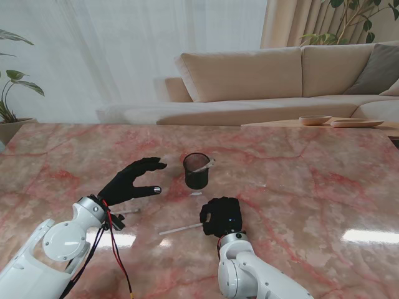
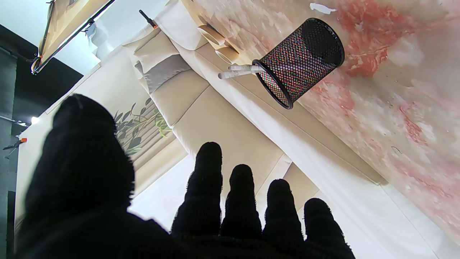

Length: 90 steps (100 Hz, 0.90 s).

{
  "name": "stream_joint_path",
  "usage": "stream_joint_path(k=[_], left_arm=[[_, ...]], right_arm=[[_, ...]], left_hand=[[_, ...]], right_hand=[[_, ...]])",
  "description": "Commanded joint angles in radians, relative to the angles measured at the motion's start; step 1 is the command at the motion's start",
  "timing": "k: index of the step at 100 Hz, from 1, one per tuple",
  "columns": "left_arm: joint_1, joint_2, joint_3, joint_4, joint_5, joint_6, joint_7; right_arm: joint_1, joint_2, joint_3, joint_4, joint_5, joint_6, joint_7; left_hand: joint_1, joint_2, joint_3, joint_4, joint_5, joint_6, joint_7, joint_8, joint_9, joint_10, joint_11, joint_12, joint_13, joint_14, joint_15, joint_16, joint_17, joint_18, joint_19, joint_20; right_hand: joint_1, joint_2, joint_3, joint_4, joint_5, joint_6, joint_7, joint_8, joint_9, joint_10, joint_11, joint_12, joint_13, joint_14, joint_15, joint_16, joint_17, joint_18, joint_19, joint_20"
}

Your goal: Insert makeup brushes into the holder

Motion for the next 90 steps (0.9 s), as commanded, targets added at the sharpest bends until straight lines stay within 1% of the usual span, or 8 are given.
stream_joint_path(k=[1, 8, 14, 20, 31, 49, 57, 90], left_arm=[[0.006, -0.002, 0.001, -0.002, -0.001, 0.002, 0.001], [0.006, -0.002, 0.000, -0.002, -0.002, 0.003, 0.000], [0.006, -0.002, 0.000, -0.002, -0.002, 0.002, 0.000], [0.007, -0.002, -0.001, -0.002, -0.002, 0.001, 0.000], [0.008, -0.002, -0.003, -0.003, -0.002, 0.000, 0.001], [0.010, -0.002, -0.005, -0.004, 0.000, 0.001, 0.003], [0.012, -0.002, -0.006, -0.004, 0.003, 0.000, 0.002], [0.013, -0.001, -0.006, -0.006, 0.010, 0.002, 0.001]], right_arm=[[-0.024, 0.011, -0.006, 0.056, 0.005, 0.011, 0.036], [-0.023, 0.011, -0.006, 0.058, 0.008, 0.011, 0.039], [-0.021, 0.011, -0.007, 0.060, 0.009, 0.016, 0.040], [-0.020, 0.009, -0.008, 0.066, 0.010, 0.015, 0.034], [-0.017, 0.007, -0.009, 0.070, 0.011, 0.017, 0.030], [-0.021, 0.006, -0.003, 0.065, 0.013, 0.004, 0.022], [-0.029, 0.005, 0.010, 0.056, 0.010, -0.005, 0.004], [-0.070, 0.013, 0.076, -0.046, -0.036, -0.033, -0.036]], left_hand=[[0.003, 0.026, 0.015, 0.020, 0.029, -0.013, 0.004, 0.013, 0.019, -0.001, -0.014, -0.012, 0.013, -0.036, -0.011, -0.005, -0.002, -0.019, -0.038, -0.017], [0.000, 0.029, 0.017, 0.020, 0.027, -0.013, 0.003, 0.012, 0.017, -0.001, -0.015, -0.012, 0.013, -0.037, -0.011, -0.005, -0.002, -0.019, -0.038, -0.018], [-0.002, 0.030, 0.017, 0.019, 0.027, -0.013, 0.003, 0.012, 0.016, 0.000, -0.015, -0.012, 0.012, -0.036, -0.012, -0.005, -0.002, -0.018, -0.038, -0.018], [-0.002, 0.030, 0.018, 0.019, 0.026, -0.013, 0.003, 0.012, 0.016, 0.001, -0.015, -0.012, 0.011, -0.036, -0.012, -0.005, -0.002, -0.018, -0.038, -0.018], [-0.005, 0.034, 0.019, 0.019, 0.027, -0.014, 0.004, 0.013, 0.015, 0.003, -0.014, -0.011, 0.011, -0.035, -0.012, -0.005, -0.002, -0.018, -0.038, -0.019], [-0.005, 0.033, 0.021, 0.019, 0.025, -0.012, 0.004, 0.013, 0.016, 0.006, -0.013, -0.011, 0.010, -0.034, -0.011, -0.005, -0.002, -0.017, -0.038, -0.019], [-0.005, 0.032, 0.022, 0.019, 0.024, -0.013, 0.003, 0.013, 0.016, 0.004, -0.012, -0.011, 0.010, -0.034, -0.011, -0.004, -0.002, -0.018, -0.038, -0.019], [-0.003, 0.027, 0.028, 0.019, 0.027, -0.009, 0.003, 0.012, 0.025, 0.001, -0.011, -0.010, 0.016, -0.035, -0.010, -0.004, -0.002, -0.015, -0.036, -0.018]], right_hand=[[0.059, 0.037, 0.073, 0.028, 0.105, 0.040, 0.047, 0.124, -0.003, 0.033, 0.018, 0.017, -0.033, -0.024, 0.018, 0.006, -0.015, -0.022, 0.018, -0.005], [0.052, 0.052, 0.102, 0.023, 0.103, 0.044, 0.032, 0.222, -0.016, 0.027, 0.042, 0.043, -0.047, -0.027, 0.021, 0.008, -0.019, -0.028, 0.020, 0.002], [0.042, 0.066, 0.123, 0.019, 0.098, 0.050, 0.033, 0.270, -0.030, 0.022, 0.062, 0.061, -0.060, -0.032, 0.026, 0.010, -0.022, -0.032, 0.025, 0.008], [0.032, 0.077, 0.147, 0.015, 0.091, 0.066, 0.026, 0.337, -0.041, 0.016, 0.093, 0.089, -0.071, -0.039, 0.041, 0.016, -0.024, -0.038, 0.039, 0.017], [0.018, 0.056, 0.198, 0.021, 0.096, 0.088, 0.038, 0.393, -0.053, 0.013, 0.116, 0.108, -0.088, -0.044, 0.052, 0.019, -0.033, -0.047, 0.058, 0.027], [0.001, 0.038, 0.239, 0.035, 0.103, 0.097, 0.047, 0.419, -0.042, 0.006, 0.133, 0.120, -0.084, -0.050, 0.061, 0.021, -0.036, -0.052, 0.066, 0.028], [-0.005, 0.041, 0.241, 0.039, 0.103, 0.094, 0.043, 0.428, -0.035, 0.003, 0.150, 0.159, -0.080, -0.051, 0.068, 0.023, -0.034, -0.053, 0.074, 0.028], [-0.010, 0.052, 0.232, 0.039, 0.096, 0.083, 0.037, 0.441, -0.014, 0.000, 0.148, 0.195, -0.064, -0.051, 0.075, 0.024, -0.028, -0.052, 0.081, 0.029]])
